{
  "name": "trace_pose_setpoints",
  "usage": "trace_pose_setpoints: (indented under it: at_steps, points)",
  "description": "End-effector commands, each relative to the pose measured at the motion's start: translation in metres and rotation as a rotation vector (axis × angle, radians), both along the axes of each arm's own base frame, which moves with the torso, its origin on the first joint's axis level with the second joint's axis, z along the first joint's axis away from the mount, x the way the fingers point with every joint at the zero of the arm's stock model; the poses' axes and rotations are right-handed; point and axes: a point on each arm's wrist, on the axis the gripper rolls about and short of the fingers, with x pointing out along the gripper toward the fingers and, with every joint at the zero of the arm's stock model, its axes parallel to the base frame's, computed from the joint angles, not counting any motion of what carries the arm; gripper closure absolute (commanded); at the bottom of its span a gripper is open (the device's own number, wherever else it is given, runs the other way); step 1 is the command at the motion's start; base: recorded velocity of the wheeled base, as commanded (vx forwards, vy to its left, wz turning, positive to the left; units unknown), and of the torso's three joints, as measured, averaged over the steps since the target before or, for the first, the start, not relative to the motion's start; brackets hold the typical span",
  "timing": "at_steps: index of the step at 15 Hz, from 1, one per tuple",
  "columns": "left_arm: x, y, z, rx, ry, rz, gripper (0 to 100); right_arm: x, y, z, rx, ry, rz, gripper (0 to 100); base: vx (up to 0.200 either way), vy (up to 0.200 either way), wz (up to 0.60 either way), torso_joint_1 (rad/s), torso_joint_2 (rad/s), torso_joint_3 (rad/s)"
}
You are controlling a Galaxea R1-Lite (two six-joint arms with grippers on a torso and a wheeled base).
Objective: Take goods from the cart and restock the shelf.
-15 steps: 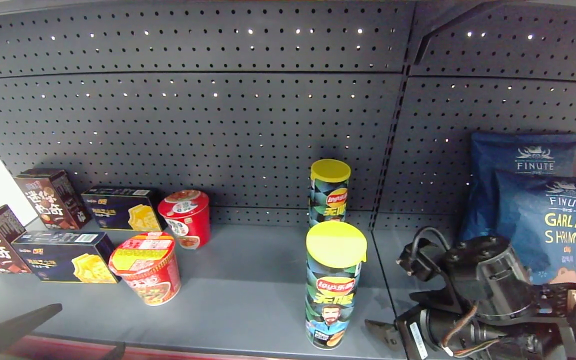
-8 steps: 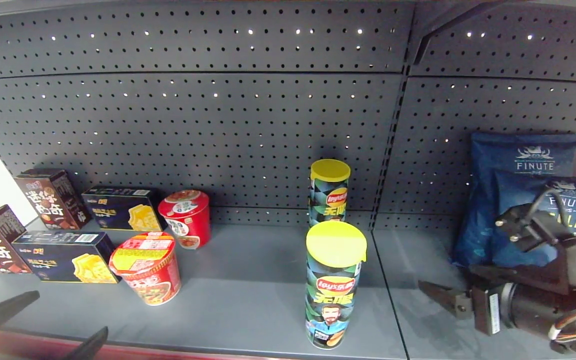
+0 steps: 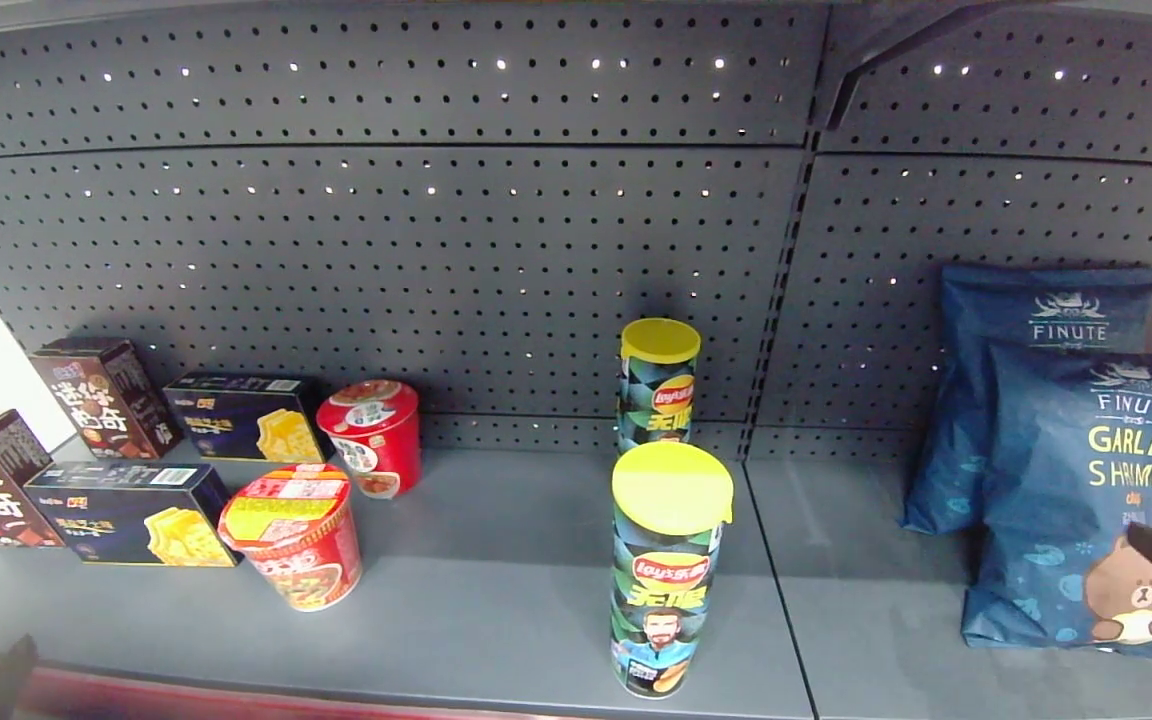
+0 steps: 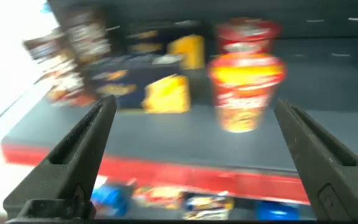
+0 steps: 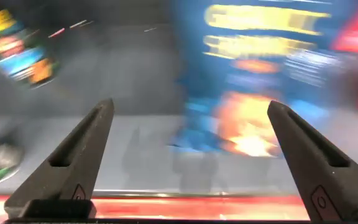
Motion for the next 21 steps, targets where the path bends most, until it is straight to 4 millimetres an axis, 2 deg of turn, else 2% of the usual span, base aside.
trace_pose_setpoints:
  at_steps: [1,2,3,4,5,6,8,10,11,14,16,21]
  points:
    - [-0.02,0.009,-0.012,-0.004,-0.031,0.074,0,-0.048,-0.025,-0.027,0.004,-0.088,-0.191,0,0.0,0.0,0.0,0.0,0.0,0.0]
    - [-0.038,0.017,-0.036,0.045,0.005,0.065,0,-0.064,-0.033,-0.044,-0.007,-0.077,-0.334,0,0.0,0.0,0.0,0.0,0.0,0.0]
    - [-0.05,0.021,-0.052,0.079,0.008,0.042,0,-0.075,-0.034,-0.058,-0.004,-0.084,-0.387,0,0.0,0.0,0.0,0.0,0.0,0.0]
    - [-0.057,0.024,-0.068,0.132,0.051,0.022,0,-0.091,-0.035,-0.086,0.006,-0.123,-0.353,0,0.0,0.0,0.0,0.0,0.0,0.0]
    - [-0.057,0.024,-0.066,0.095,0.031,0.013,0,-0.101,-0.035,-0.112,-0.019,-0.174,-0.321,0,0.0,0.0,0.0,0.0,0.0,0.0]
    - [-0.056,0.023,-0.066,0.095,0.025,-0.033,0,-0.097,-0.034,-0.122,-0.002,-0.177,-0.323,0,0.0,0.0,0.0,0.0,0.0,0.0]
    - [-0.056,0.021,-0.066,0.116,0.024,-0.153,0,-0.095,-0.032,-0.121,0.027,-0.216,-0.221,0,0.0,0.0,0.0,0.0,0.0,0.0]
    - [-0.055,0.02,-0.067,0.105,0.023,-0.179,0,-0.094,-0.031,-0.121,0.033,-0.215,-0.158,0,0.0,0.0,0.0,0.0,0.0,0.0]
    - [-0.055,0.019,-0.067,0.087,0.021,-0.203,0,-0.094,-0.028,-0.121,0.047,-0.212,-0.042,0,0.0,0.0,0.0,0.0,0.0,0.0]
    - [-0.053,0.016,-0.069,0.065,-0.015,-0.285,0,-0.093,-0.024,-0.124,-0.027,-0.202,0.144,0,0.0,0.0,0.0,0.0,0.0,0.0]
    - [-0.051,0.015,-0.07,0.053,-0.046,-0.29,0,-0.094,-0.024,-0.128,-0.053,-0.153,0.157,0,0.0,0.0,0.0,0.0,0.0,0.0]
    - [-0.049,0.015,-0.071,0.046,-0.074,-0.286,0,-0.094,-0.024,-0.128,-0.071,-0.156,0.162,0,0.0,0.0,0.0,0.0,0.0,0.0]
